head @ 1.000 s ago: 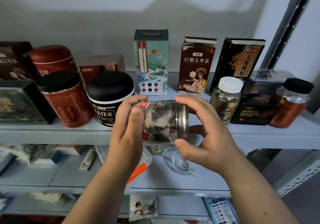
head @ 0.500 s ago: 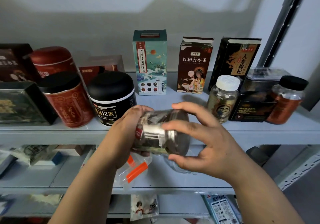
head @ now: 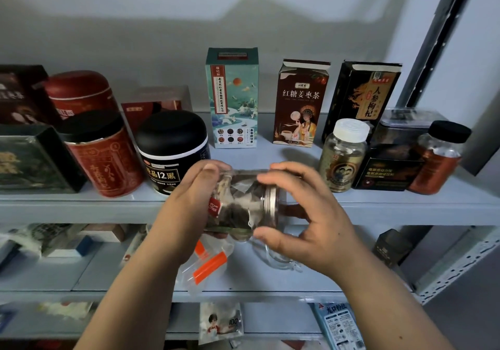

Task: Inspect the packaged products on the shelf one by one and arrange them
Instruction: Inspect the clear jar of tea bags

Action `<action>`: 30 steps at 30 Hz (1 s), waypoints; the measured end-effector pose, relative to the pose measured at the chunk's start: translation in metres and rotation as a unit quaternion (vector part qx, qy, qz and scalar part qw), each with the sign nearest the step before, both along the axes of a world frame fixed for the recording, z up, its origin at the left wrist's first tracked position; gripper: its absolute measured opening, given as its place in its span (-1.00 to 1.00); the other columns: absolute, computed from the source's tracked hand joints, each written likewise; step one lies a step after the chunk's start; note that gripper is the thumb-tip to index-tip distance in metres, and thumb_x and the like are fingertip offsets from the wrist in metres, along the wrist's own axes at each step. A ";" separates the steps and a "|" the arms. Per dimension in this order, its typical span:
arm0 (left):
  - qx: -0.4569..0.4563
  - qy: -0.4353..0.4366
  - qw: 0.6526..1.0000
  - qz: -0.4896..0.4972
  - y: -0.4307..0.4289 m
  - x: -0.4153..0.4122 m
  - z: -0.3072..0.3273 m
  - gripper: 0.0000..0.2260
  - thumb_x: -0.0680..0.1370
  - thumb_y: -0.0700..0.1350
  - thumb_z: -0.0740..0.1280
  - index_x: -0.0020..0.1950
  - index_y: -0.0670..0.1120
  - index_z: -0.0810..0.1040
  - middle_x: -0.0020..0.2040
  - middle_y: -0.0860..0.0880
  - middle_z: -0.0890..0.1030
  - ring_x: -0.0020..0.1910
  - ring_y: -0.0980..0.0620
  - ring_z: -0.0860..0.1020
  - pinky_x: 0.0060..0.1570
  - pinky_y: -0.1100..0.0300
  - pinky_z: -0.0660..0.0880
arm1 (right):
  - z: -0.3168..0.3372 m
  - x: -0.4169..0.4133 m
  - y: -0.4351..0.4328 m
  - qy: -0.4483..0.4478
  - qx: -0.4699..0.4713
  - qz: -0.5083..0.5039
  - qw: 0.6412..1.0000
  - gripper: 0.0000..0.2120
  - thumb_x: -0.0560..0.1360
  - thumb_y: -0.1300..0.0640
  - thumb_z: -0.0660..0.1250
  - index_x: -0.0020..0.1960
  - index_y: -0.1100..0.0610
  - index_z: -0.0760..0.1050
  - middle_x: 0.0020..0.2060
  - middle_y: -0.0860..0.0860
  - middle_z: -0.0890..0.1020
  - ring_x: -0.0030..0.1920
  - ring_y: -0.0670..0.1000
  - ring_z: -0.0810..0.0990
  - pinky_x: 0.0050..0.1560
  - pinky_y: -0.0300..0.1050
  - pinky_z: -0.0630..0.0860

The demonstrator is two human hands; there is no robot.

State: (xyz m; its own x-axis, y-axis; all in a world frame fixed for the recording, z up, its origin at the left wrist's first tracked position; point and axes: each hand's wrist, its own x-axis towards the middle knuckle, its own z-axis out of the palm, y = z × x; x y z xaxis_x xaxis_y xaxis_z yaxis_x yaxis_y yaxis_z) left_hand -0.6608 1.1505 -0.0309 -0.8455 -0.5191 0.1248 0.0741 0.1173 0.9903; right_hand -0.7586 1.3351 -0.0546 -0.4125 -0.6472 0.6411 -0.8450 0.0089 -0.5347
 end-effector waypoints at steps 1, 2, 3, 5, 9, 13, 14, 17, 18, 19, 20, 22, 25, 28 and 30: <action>-0.029 0.023 0.999 0.021 0.003 0.002 -0.001 -0.70 0.53 0.17 0.13 0.00 0.12 0.62 -0.07 -0.07 0.69 -0.17 -0.11 0.68 -0.32 -0.04 0.60 | 0.000 0.002 -0.001 -0.027 -0.018 -0.010 0.999 -0.47 0.41 -0.25 0.43 0.35 -0.30 0.41 0.32 -0.15 0.42 0.34 -0.19 0.47 0.24 -0.39 0.45; -0.053 0.042 0.997 0.034 0.006 0.003 -0.002 -0.72 0.54 0.15 0.12 0.01 0.14 0.60 -0.06 -0.04 0.68 -0.12 -0.09 0.68 -0.23 -0.05 0.61 | 0.000 0.004 -0.003 -0.057 -0.035 -0.019 0.998 -0.47 0.41 -0.28 0.40 0.35 -0.33 0.41 0.27 -0.14 0.45 0.29 -0.17 0.51 0.17 -0.33 0.53; -0.068 0.058 0.995 0.038 0.008 0.004 -0.004 -0.73 0.56 0.13 0.12 0.04 0.13 0.59 -0.04 -0.03 0.68 -0.07 -0.09 0.67 -0.16 -0.05 0.61 | 0.000 0.006 -0.006 -0.080 -0.048 -0.033 0.995 -0.47 0.40 -0.31 0.38 0.35 -0.33 0.41 0.23 -0.11 0.48 0.24 -0.14 0.55 0.11 -0.26 0.59; -0.099 0.088 0.990 0.040 0.010 0.006 -0.007 -0.73 0.58 0.13 0.13 0.12 0.11 0.57 0.04 -0.03 0.64 0.04 -0.12 0.63 -0.01 -0.17 0.60 | 0.000 0.008 -0.011 -0.105 -0.070 -0.063 0.990 -0.50 0.41 -0.34 0.33 0.33 -0.27 0.44 0.16 -0.03 0.54 0.16 -0.07 0.60 0.07 -0.17 0.61; -0.111 0.088 0.989 0.039 0.010 0.007 -0.011 -0.70 0.58 0.14 0.14 0.15 0.07 0.56 0.06 0.01 0.62 0.09 -0.07 0.61 0.07 -0.15 0.56 | 0.003 0.012 -0.016 -0.137 -0.064 -0.094 0.984 -0.50 0.47 -0.35 0.23 0.34 -0.18 0.48 0.14 -0.04 0.55 0.18 -0.14 0.56 0.14 -0.25 0.51; 0.138 0.068 0.986 -0.061 0.017 0.005 -0.009 -0.63 0.52 0.00 0.22 0.25 -0.15 0.52 0.16 -0.40 0.57 0.08 -0.39 0.61 0.04 -0.20 0.48 | 0.007 0.025 -0.022 -0.064 -0.065 -0.038 0.995 -0.48 0.52 -0.16 0.21 0.45 -0.05 0.43 0.29 0.00 0.45 0.33 -0.09 0.48 0.25 -0.25 0.47; 0.172 0.074 0.980 -0.067 0.019 0.005 -0.008 -0.62 0.52 -0.02 0.22 0.25 -0.19 0.52 0.20 -0.44 0.53 0.12 -0.44 0.58 0.07 -0.23 0.44 | 0.008 0.027 -0.024 -0.033 -0.078 -0.035 0.996 -0.50 0.53 -0.10 0.22 0.42 0.02 0.46 0.31 0.05 0.46 0.36 -0.03 0.48 0.30 -0.20 0.45; 0.169 0.117 0.978 -0.047 0.023 0.004 -0.006 -0.74 0.51 -0.04 0.24 0.12 -0.11 0.58 0.08 -0.42 0.58 -0.04 -0.30 0.57 0.00 -0.19 0.42 | 0.011 0.027 -0.031 -0.072 -0.142 -0.007 0.987 -0.65 0.54 0.01 0.20 0.25 0.10 0.55 0.18 0.08 0.54 0.24 0.02 0.54 0.24 -0.13 0.47; 0.145 0.132 0.980 -0.037 0.024 0.004 -0.005 -0.78 0.51 -0.04 0.25 0.08 -0.07 0.58 -0.01 -0.36 0.59 -0.10 -0.22 0.56 -0.05 -0.13 0.43 | 0.012 0.028 -0.032 -0.115 -0.159 0.002 0.981 -0.70 0.55 0.01 0.20 0.20 0.08 0.55 0.13 0.08 0.56 0.17 0.06 0.56 0.17 -0.05 0.50; 0.122 0.145 0.981 -0.027 0.024 0.006 -0.004 -0.80 0.50 -0.03 0.27 0.06 -0.05 0.58 -0.08 -0.28 0.59 -0.14 -0.17 0.55 -0.10 -0.06 0.45 | 0.013 0.028 -0.033 -0.155 -0.171 0.009 0.973 -0.72 0.55 0.00 0.20 0.15 0.07 0.56 0.09 0.10 0.57 0.13 0.11 0.57 0.12 0.06 0.52; 0.098 0.160 0.982 -0.021 0.025 0.007 -0.003 -0.80 0.49 -0.01 0.29 0.06 -0.02 0.58 -0.10 -0.24 0.59 -0.17 -0.14 0.55 -0.16 -0.01 0.47 | 0.014 0.029 -0.034 -0.185 -0.178 0.012 0.966 -0.73 0.55 -0.01 0.20 0.13 0.06 0.57 0.08 0.11 0.57 0.11 0.15 0.58 0.10 0.12 0.53; 0.050 0.194 0.980 -0.013 0.027 0.012 -0.003 -0.73 0.47 0.04 0.27 0.10 -0.02 0.57 -0.07 -0.26 0.57 -0.18 -0.15 0.53 -0.21 0.00 0.47 | 0.019 0.034 -0.035 -0.217 -0.191 0.016 0.957 -0.77 0.54 0.01 0.22 0.07 0.05 0.59 0.07 0.13 0.58 0.10 0.17 0.59 0.08 0.12 0.56; -0.022 0.235 0.972 -0.009 0.030 0.019 -0.004 -0.71 0.51 0.02 0.23 0.16 -0.06 0.53 -0.01 -0.21 0.55 -0.15 -0.24 0.52 -0.24 0.01 0.51 | 0.030 0.040 -0.039 -0.336 -0.213 0.057 0.915 -0.79 0.54 0.11 0.21 -0.04 0.02 0.63 0.06 0.20 0.60 0.04 0.14 0.66 -0.03 -0.01 0.62; 0.036 0.223 0.974 -0.019 0.022 0.016 -0.004 -0.74 0.52 -0.01 0.24 0.14 -0.07 0.55 0.03 -0.32 0.56 -0.10 -0.23 0.55 -0.13 -0.06 0.50 | 0.030 0.041 -0.038 -0.301 -0.173 0.056 0.936 -0.79 0.53 -0.01 0.25 0.10 -0.09 0.61 0.17 0.09 0.56 0.16 0.03 0.62 0.08 -0.02 0.60; 0.134 0.189 0.973 -0.016 0.014 0.013 -0.001 -0.75 0.51 -0.03 0.25 0.10 -0.09 0.59 0.06 -0.38 0.58 -0.08 -0.24 0.59 -0.06 -0.10 0.47 | 0.025 0.042 -0.036 -0.161 -0.107 0.025 0.981 -0.61 0.48 -0.11 0.27 0.29 -0.14 0.48 0.28 -0.02 0.44 0.28 -0.07 0.52 0.22 -0.10 0.56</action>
State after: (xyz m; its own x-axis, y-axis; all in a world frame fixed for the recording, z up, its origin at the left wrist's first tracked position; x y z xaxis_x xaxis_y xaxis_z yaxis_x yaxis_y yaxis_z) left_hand -0.6482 1.1649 -0.0319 -0.7822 -0.5495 0.2938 0.4380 -0.1495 0.8865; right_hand -0.7166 1.2990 -0.0293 -0.5881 -0.5360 0.6057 -0.6278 -0.1696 -0.7597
